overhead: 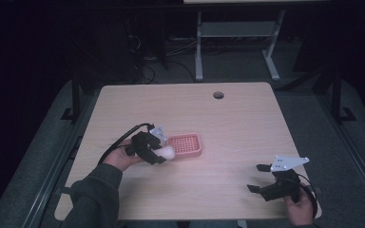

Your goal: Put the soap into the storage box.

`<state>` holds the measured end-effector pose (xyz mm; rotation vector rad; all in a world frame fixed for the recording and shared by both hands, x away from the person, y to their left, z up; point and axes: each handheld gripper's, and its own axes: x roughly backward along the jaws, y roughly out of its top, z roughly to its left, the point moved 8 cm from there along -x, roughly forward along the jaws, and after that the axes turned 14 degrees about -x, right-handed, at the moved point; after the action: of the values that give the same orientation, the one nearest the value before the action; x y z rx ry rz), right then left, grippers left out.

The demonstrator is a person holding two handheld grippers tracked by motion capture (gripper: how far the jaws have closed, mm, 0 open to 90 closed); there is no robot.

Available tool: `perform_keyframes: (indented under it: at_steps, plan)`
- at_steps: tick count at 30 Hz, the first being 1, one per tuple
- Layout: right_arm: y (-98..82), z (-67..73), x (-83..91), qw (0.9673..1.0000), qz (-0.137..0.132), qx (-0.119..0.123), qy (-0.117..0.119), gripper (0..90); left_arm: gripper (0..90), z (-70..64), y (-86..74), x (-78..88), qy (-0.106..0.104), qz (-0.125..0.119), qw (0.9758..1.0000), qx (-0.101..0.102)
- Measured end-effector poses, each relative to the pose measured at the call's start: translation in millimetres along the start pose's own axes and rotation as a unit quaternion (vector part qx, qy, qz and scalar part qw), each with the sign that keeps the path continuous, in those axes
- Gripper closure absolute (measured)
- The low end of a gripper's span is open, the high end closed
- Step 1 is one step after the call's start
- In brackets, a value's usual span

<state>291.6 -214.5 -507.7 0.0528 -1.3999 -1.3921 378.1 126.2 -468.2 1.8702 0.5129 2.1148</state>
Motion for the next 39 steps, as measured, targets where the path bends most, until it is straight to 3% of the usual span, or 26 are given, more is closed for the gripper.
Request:
perform_keyframes:
  at_steps: [21, 39]
  plan:
    - [1.2, 0.0, 0.3, 1.0, -0.003, 0.002, 0.0, 14.1, 49.1, 13.5, 24.2, -6.3, -0.001, 0.002, 0.9999, -0.017]
    - [1.0, -0.8, 0.9, 1.0, -0.004, 0.001, 0.001, 14.2, 49.1, 26.4, 37.9, -15.0, -0.006, -0.003, 0.9999, -0.015]
